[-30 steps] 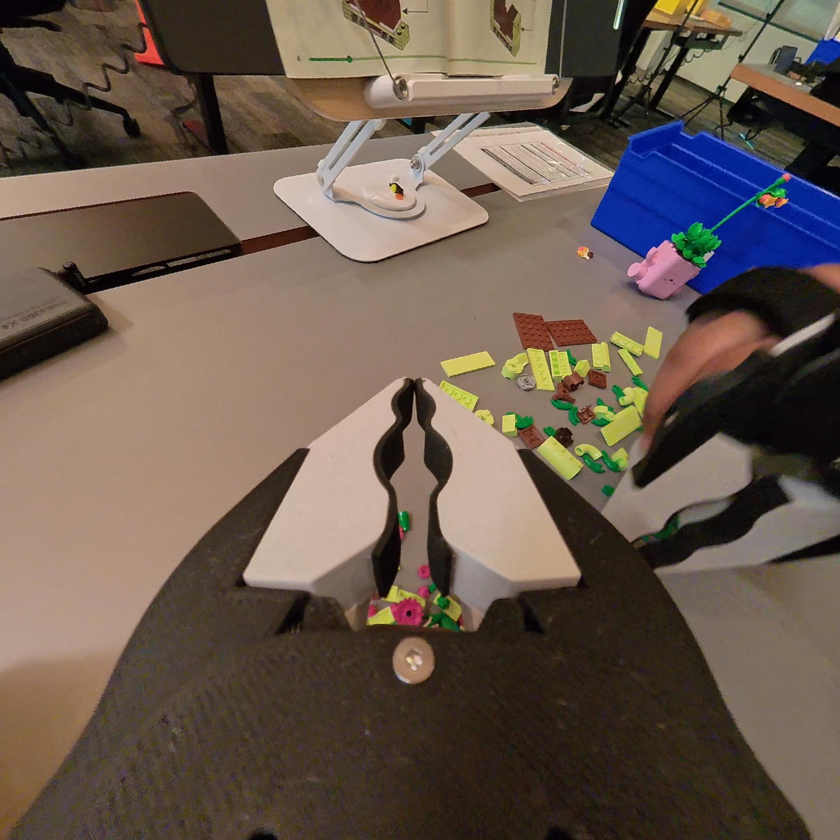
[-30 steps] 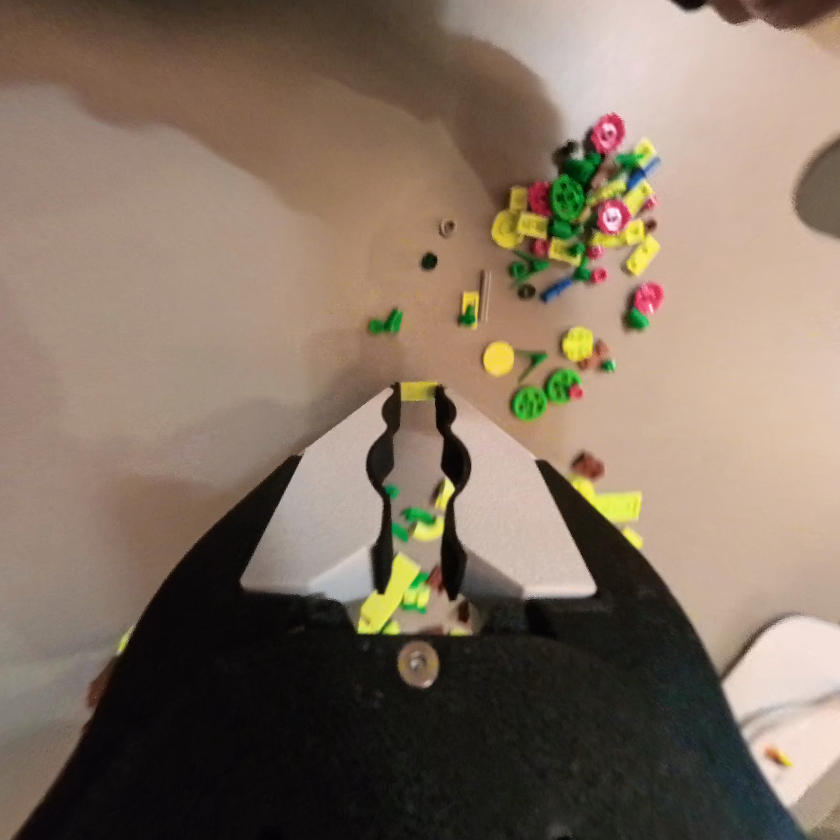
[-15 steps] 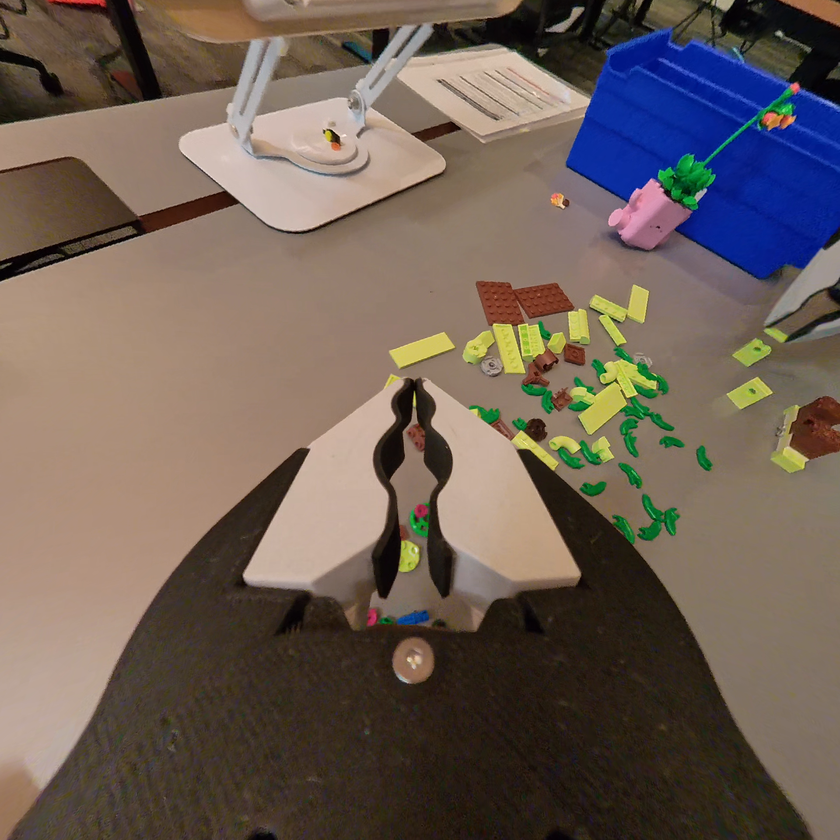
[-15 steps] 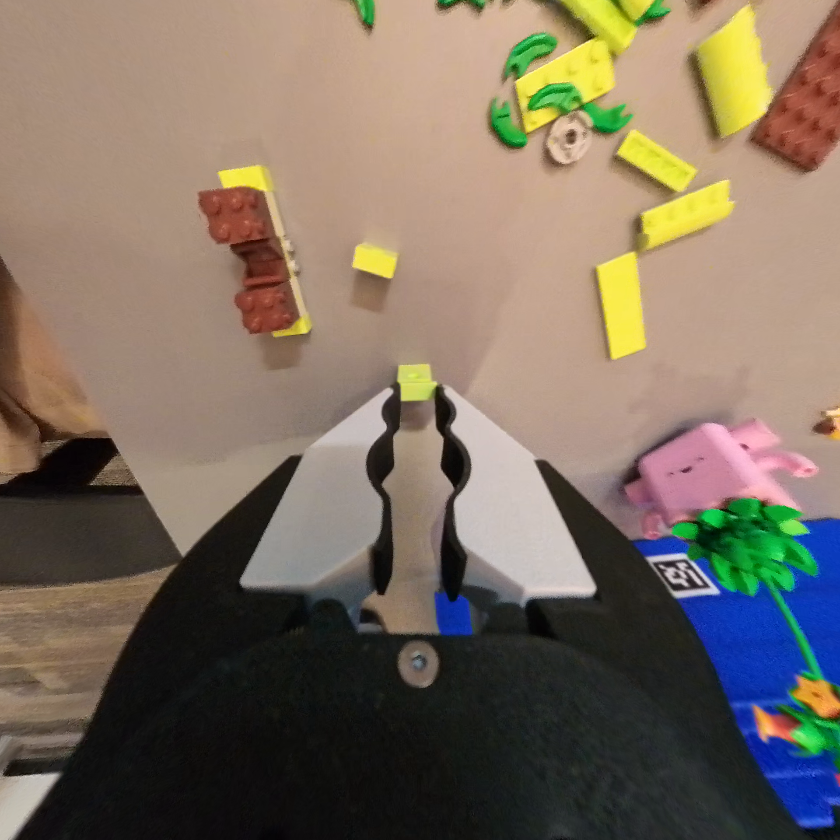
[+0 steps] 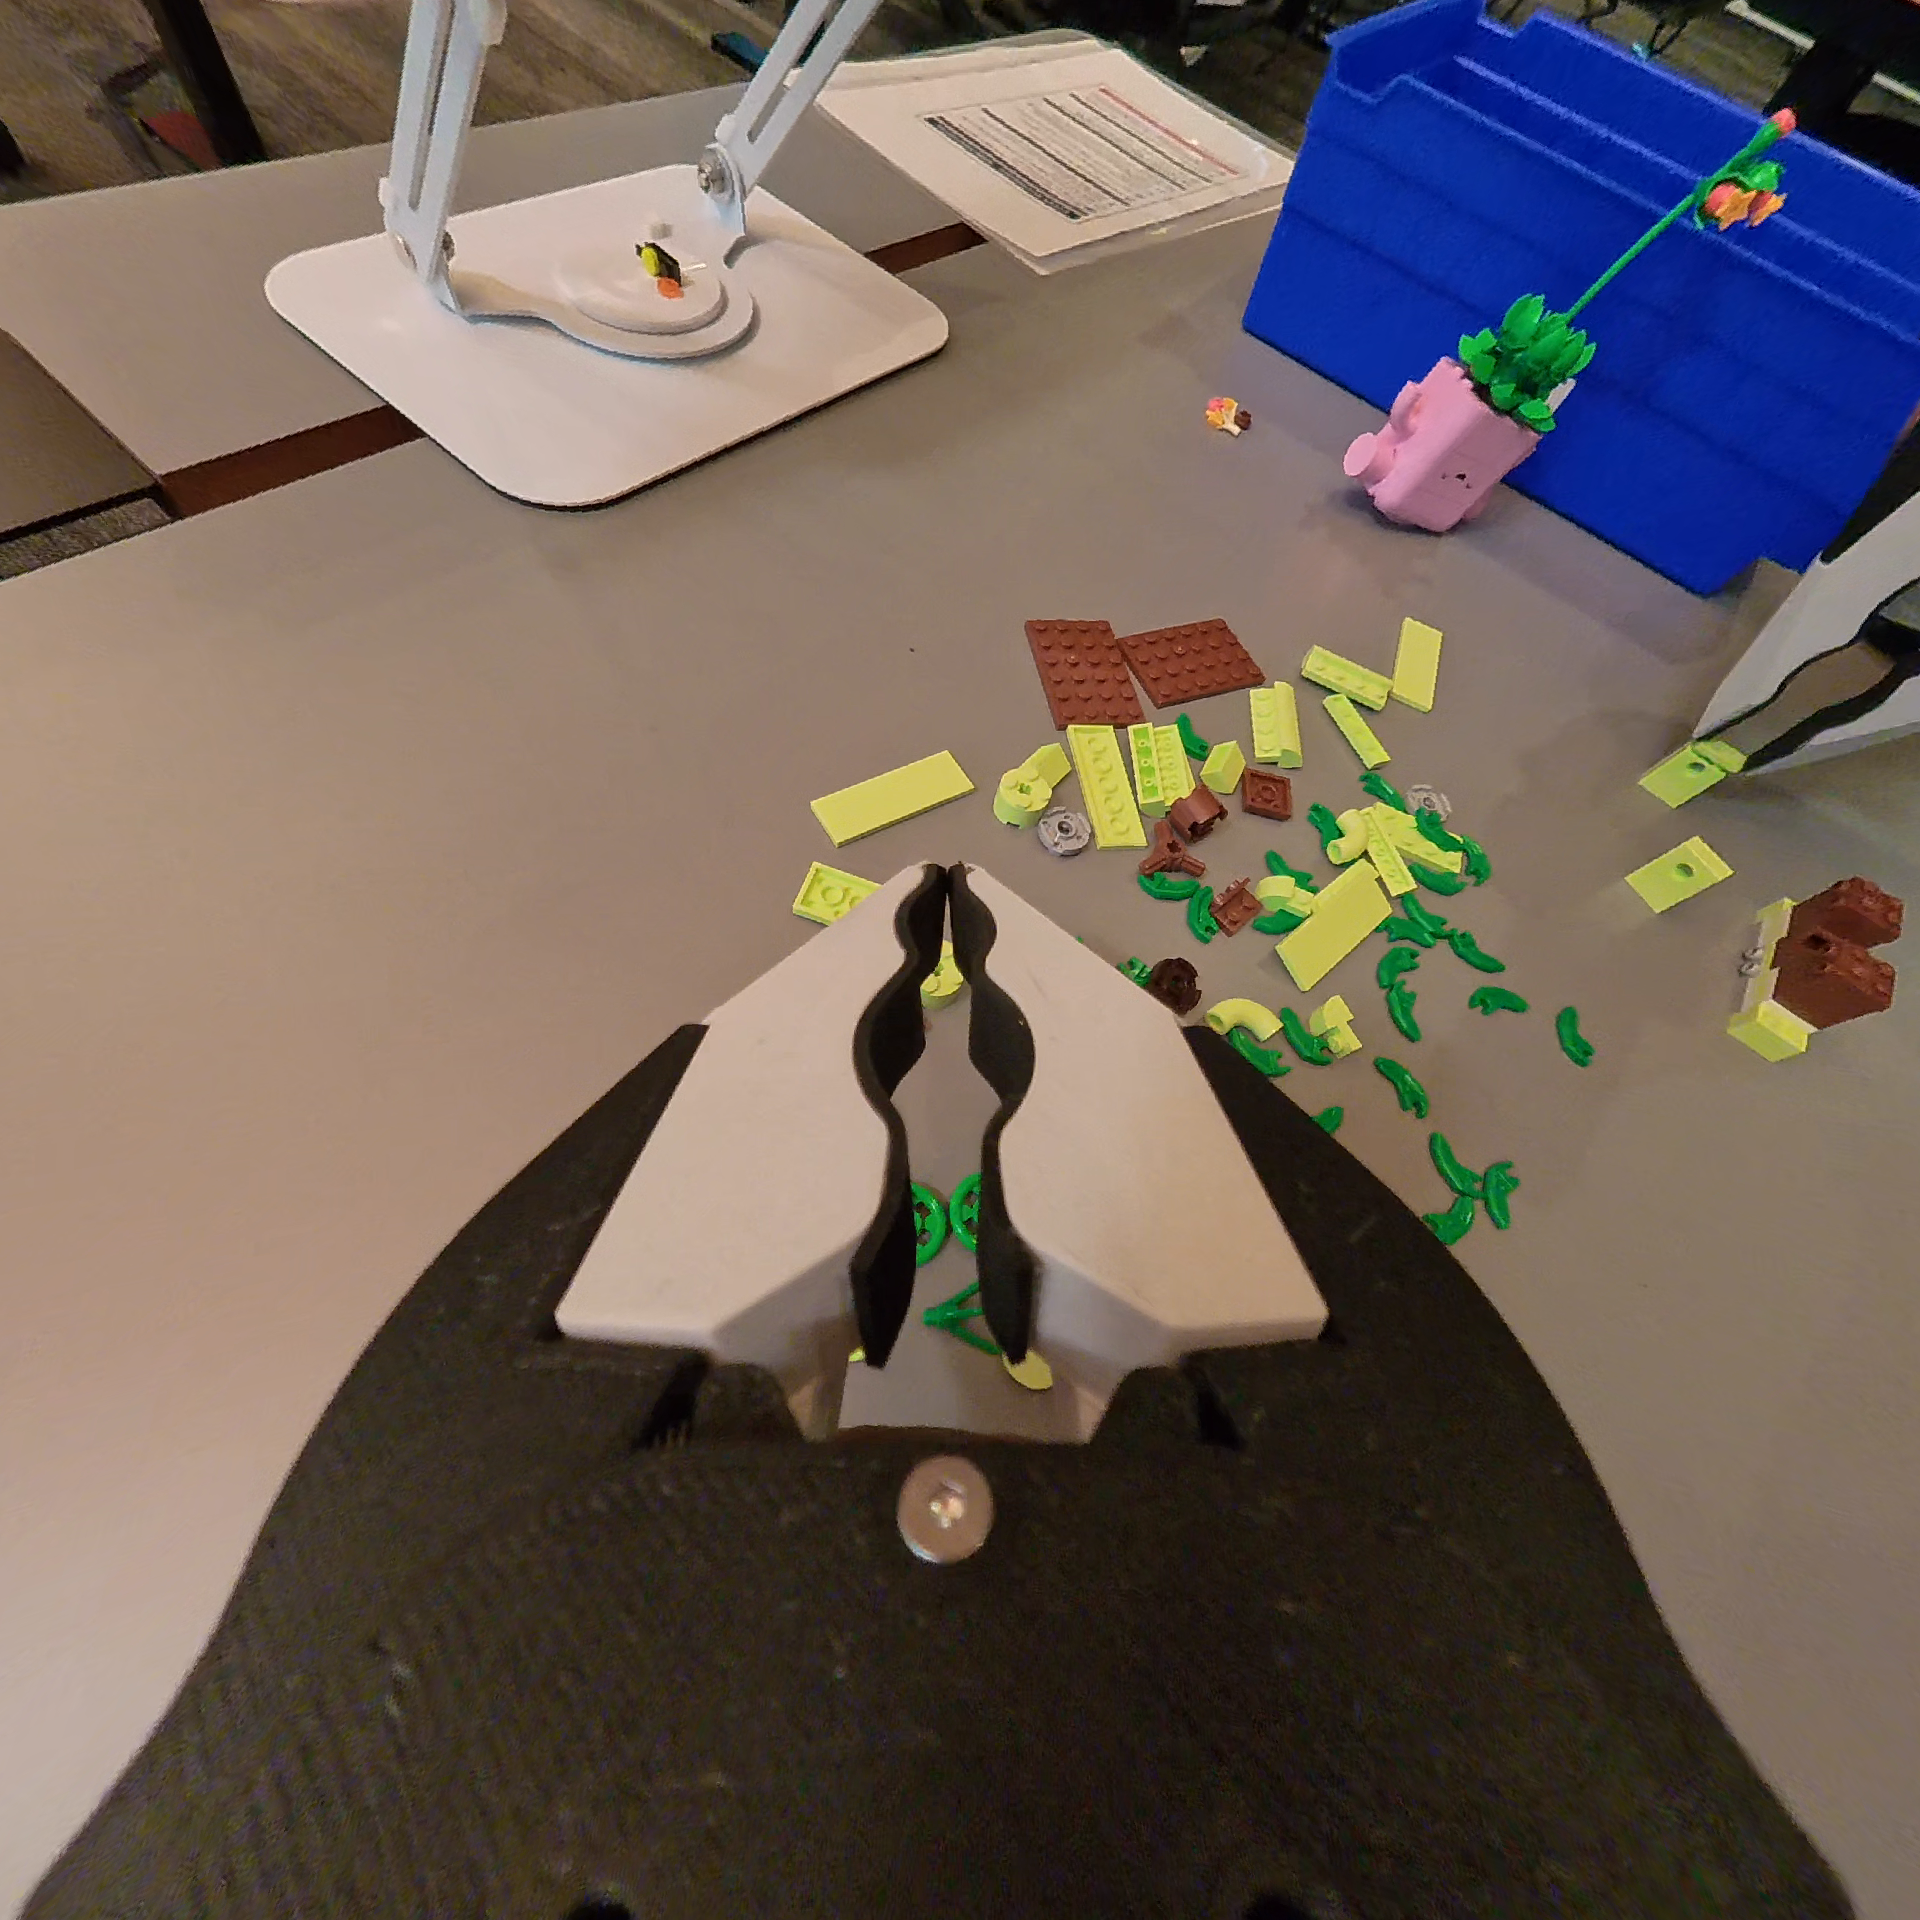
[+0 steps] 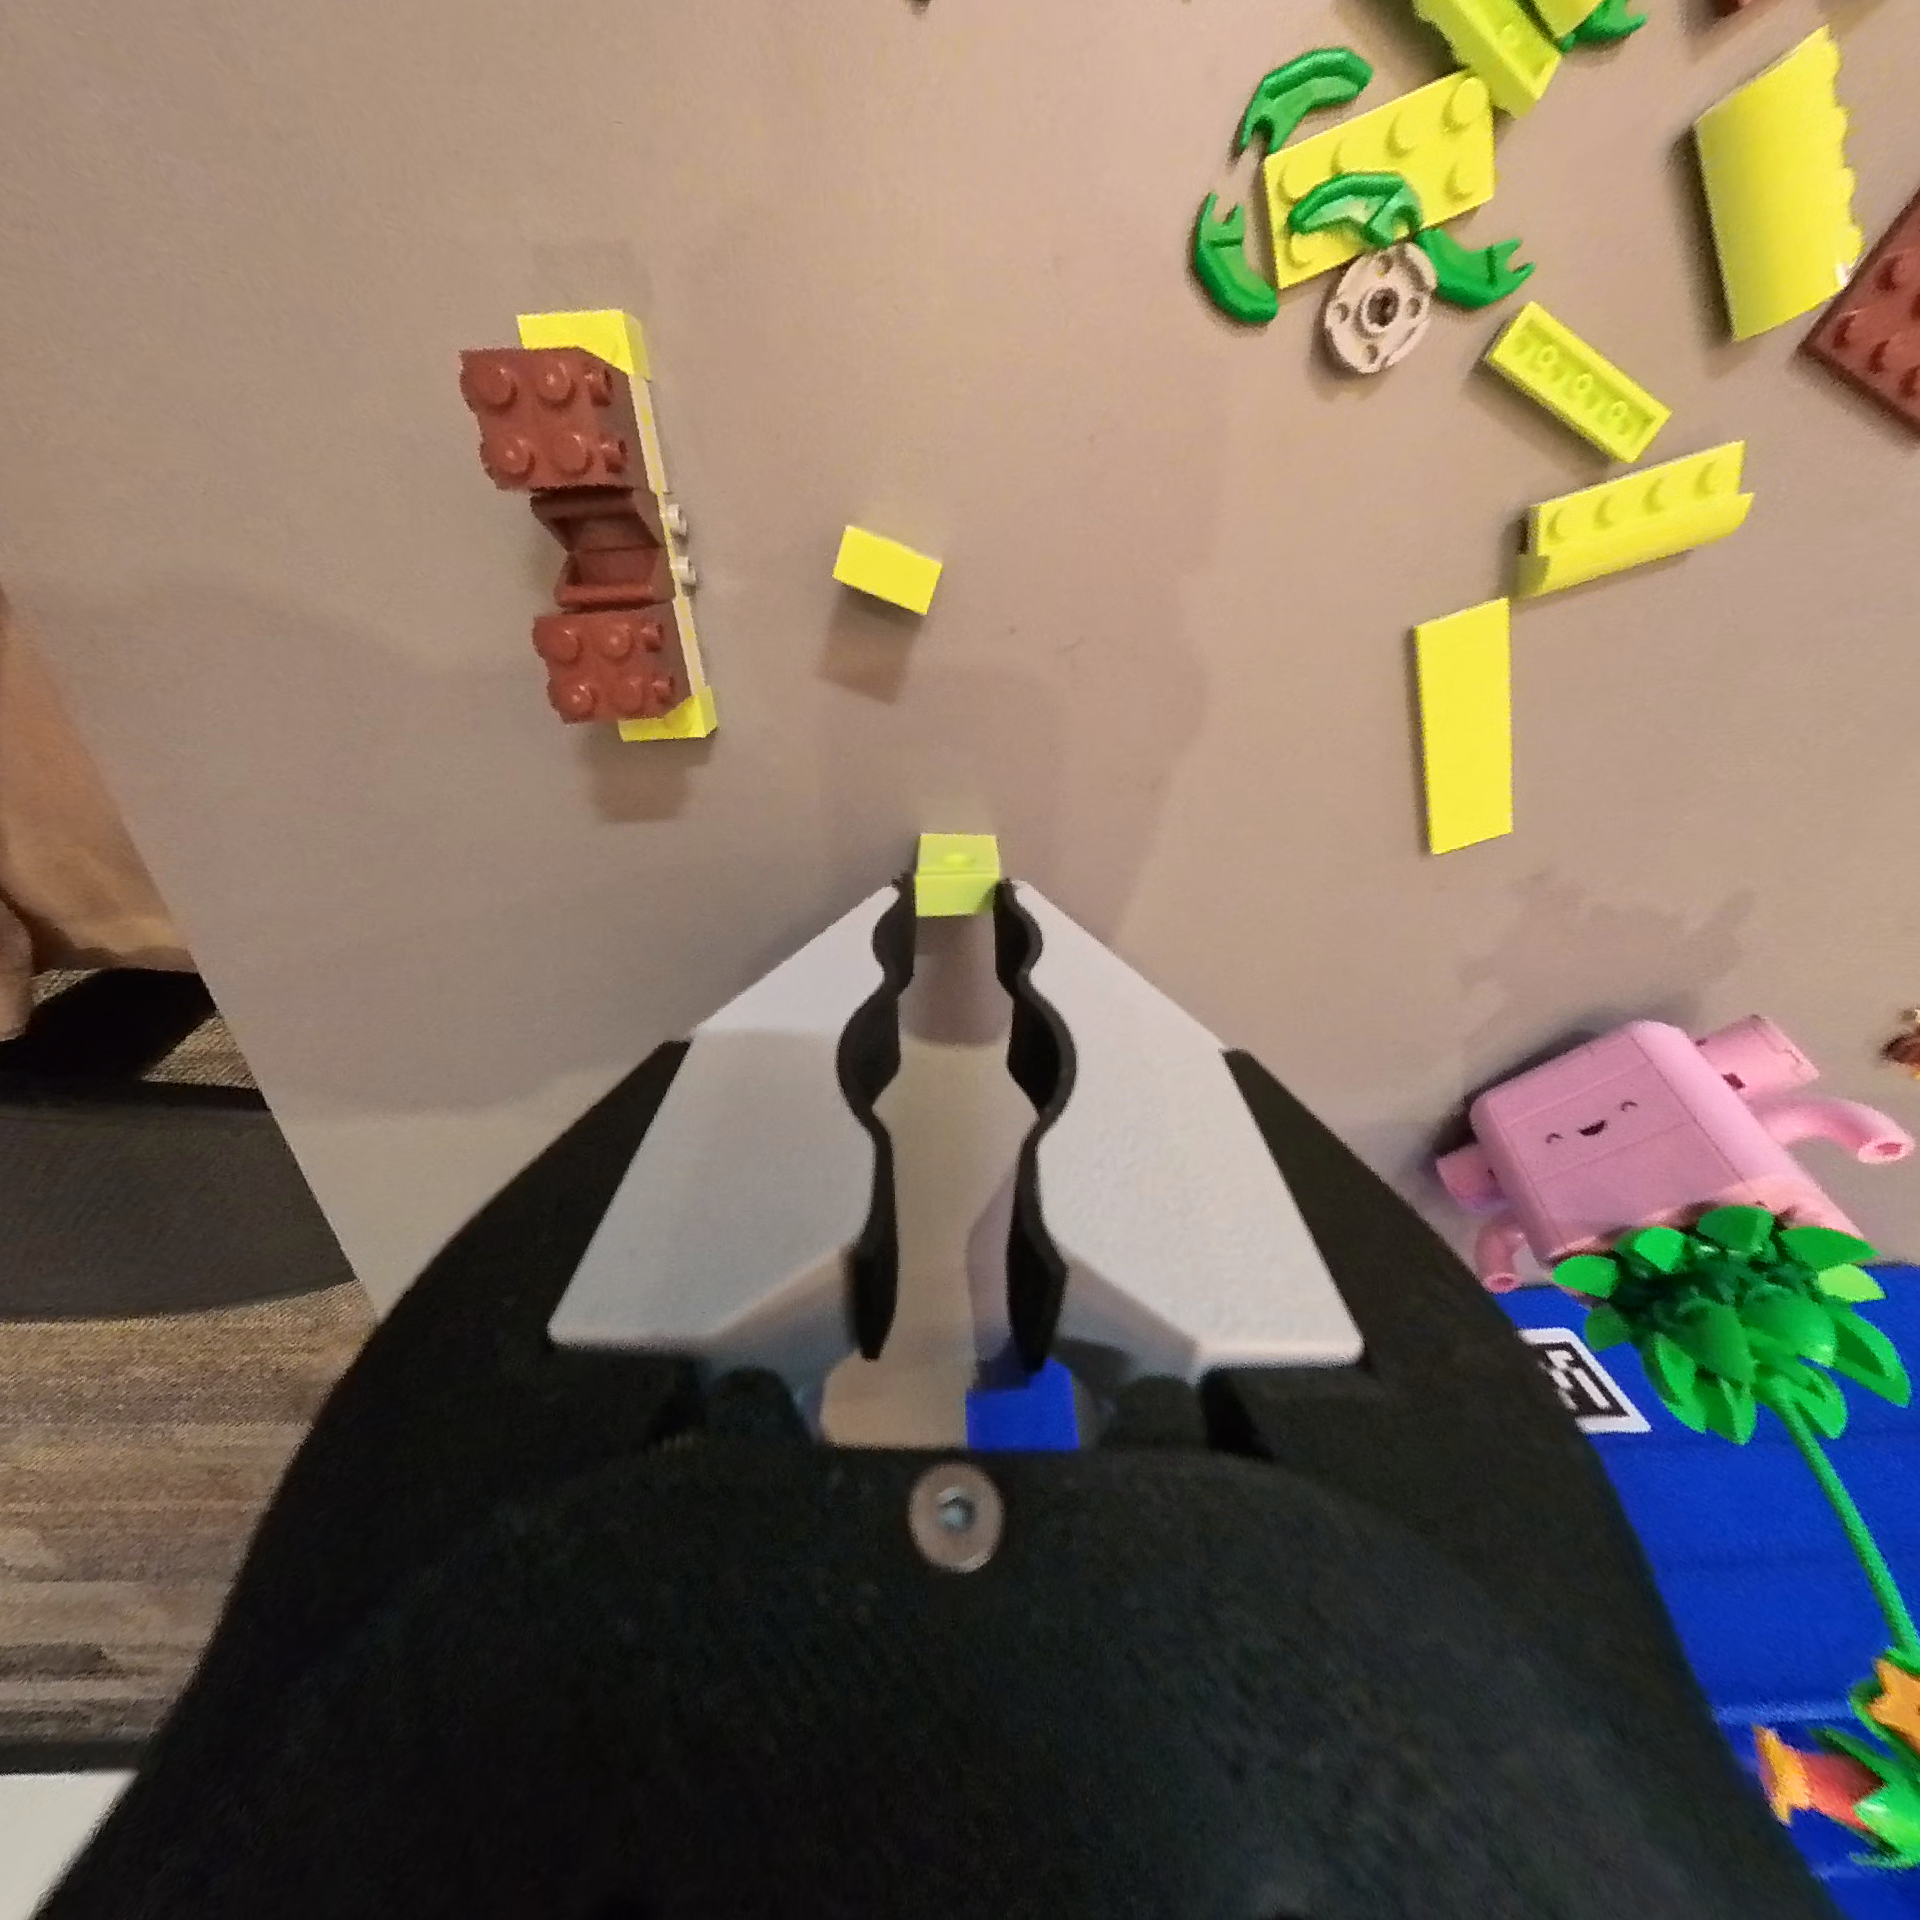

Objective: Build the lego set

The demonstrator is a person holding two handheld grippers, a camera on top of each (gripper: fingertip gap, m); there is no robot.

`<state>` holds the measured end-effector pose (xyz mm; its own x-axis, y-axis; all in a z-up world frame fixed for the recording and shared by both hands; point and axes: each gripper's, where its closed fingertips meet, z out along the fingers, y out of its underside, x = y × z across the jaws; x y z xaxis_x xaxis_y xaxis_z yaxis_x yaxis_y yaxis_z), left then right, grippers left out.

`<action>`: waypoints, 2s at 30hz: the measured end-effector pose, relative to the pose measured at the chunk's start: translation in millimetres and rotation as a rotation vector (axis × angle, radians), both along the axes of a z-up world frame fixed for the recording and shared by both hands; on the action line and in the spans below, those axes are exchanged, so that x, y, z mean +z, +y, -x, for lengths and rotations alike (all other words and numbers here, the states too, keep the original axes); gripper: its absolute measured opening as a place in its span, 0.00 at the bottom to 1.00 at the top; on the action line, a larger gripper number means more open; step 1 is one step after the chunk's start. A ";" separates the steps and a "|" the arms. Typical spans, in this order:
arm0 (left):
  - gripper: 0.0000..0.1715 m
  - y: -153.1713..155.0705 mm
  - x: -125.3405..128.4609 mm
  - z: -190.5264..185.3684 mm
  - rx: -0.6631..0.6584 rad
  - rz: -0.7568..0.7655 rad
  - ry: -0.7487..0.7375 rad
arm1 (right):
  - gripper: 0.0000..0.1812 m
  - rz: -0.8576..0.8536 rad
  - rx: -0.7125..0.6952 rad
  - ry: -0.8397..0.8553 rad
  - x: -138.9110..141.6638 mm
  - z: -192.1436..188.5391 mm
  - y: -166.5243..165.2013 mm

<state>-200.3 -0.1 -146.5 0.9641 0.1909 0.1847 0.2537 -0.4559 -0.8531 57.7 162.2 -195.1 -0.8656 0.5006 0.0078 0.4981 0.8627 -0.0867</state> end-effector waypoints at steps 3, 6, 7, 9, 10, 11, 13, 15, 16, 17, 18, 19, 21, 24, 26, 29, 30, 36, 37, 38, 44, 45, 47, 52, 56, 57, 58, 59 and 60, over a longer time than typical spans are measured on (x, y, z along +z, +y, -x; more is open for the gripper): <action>0.00 -0.5 -0.2 0.8 0.001 -0.004 -0.005 | 0.07 -0.004 -0.006 -0.007 -0.7 0.2 0.8; 0.00 -1.0 -0.7 1.3 0.002 -0.006 -0.010 | 0.07 -0.002 -0.017 -0.013 -0.8 0.2 0.9; 0.00 -1.2 -0.9 1.5 0.002 -0.006 -0.011 | 0.07 -0.001 -0.020 -0.014 -0.8 0.3 0.8; 0.00 -1.3 -1.4 1.4 0.002 -0.004 -0.012 | 0.07 -0.001 -0.023 -0.014 -0.9 0.4 0.6; 0.00 -1.2 -1.8 1.4 0.002 -0.003 -0.011 | 0.07 -0.001 -0.023 -0.012 -1.0 0.4 0.4; 0.00 -1.3 -2.0 1.4 0.002 -0.001 -0.010 | 0.07 -0.001 -0.023 -0.010 -1.1 0.4 0.3; 0.00 -1.2 -2.6 1.3 0.003 0.002 -0.009 | 0.07 0.003 -0.026 -0.006 -1.2 0.4 0.2; 0.00 -1.2 -3.0 1.3 0.003 0.003 -0.009 | 0.07 0.002 -0.024 -0.005 -1.3 0.4 0.2; 0.00 -1.2 -3.3 1.2 0.002 0.004 -0.009 | 0.07 0.000 -0.022 -0.008 -1.4 0.3 0.2; 0.00 -1.3 -3.4 1.2 0.003 0.004 -0.010 | 0.07 -0.004 -0.017 -0.010 -1.5 0.2 0.2; 0.00 -1.2 -3.6 1.1 0.003 0.005 -0.010 | 0.07 -0.009 -0.008 -0.012 -1.6 0.1 0.1; 0.00 -1.2 -3.7 1.1 0.003 0.005 -0.010 | 0.07 -0.013 0.000 -0.013 -1.8 0.0 0.1; 0.00 -1.4 -4.1 1.0 0.003 0.006 -0.011 | 0.07 -0.016 0.012 -0.017 -2.0 -0.1 0.0; 0.00 -1.8 -4.5 1.2 0.003 0.005 -0.013 | 0.07 -0.011 0.026 -0.023 -2.3 -0.3 -0.1; 0.00 -2.1 -4.8 1.4 0.003 0.003 -0.016 | 0.07 -0.001 0.035 -0.025 -2.5 -0.5 -0.2; 0.00 -2.8 -5.6 2.0 0.003 0.004 -0.018 | 0.07 0.036 0.030 -0.020 -2.6 -0.5 -0.4; 0.00 -3.1 -5.8 2.2 0.004 0.005 -0.018 | 0.07 0.046 0.024 -0.020 -2.5 -0.4 -0.5; 0.00 -4.0 -1.4 2.7 0.005 -0.010 -0.017 | 0.07 0.060 -0.014 0.022 -2.8 0.6 -1.7; 0.00 -4.0 -0.9 2.3 0.005 -0.010 -0.016 | 0.08 0.057 -0.033 0.023 -5.4 0.3 -1.1; 0.00 -3.8 -0.6 2.0 0.004 -0.009 -0.014 | 0.14 0.049 -0.050 0.011 -9.9 -2.0 -0.3; 0.00 -1.6 -0.5 -0.5 0.000 0.004 0.001 | 0.17 0.035 -0.064 0.054 -17.7 -4.0 1.9; 0.00 -0.7 -1.0 -1.2 -0.002 0.005 0.001 | 0.17 0.041 -0.075 0.055 -17.6 -4.3 2.5; 0.00 1.5 -3.0 -3.2 -0.010 0.010 -0.002 | 0.14 0.058 -0.093 0.063 -18.1 -4.1 2.7; 0.00 14.8 1.6 -18.7 -0.057 -0.009 -0.009 | 0.08 0.135 -0.147 0.102 -18.4 -0.5 -3.3; 0.06 42.2 24.0 -58.4 -0.183 -0.134 -0.069 | 0.08 0.234 -0.210 0.202 5.6 13.0 -17.4; 0.09 50.8 32.4 -75.5 -0.242 -0.185 -0.082 | 0.08 0.295 -0.236 0.224 17.6 17.2 -25.9; 0.13 58.8 40.1 -95.9 -0.316 -0.230 -0.087 | 0.08 0.368 -0.267 0.240 31.4 21.4 -35.5; 0.17 65.5 45.9 -118.7 -0.399 -0.264 -0.084 | 0.08 0.444 -0.304 0.252 45.6 25.6 -44.5; 0.20 70.8 49.4 -142.2 -0.482 -0.286 -0.077 | 0.08 0.518 -0.342 0.259 59.6 29.5 -52.4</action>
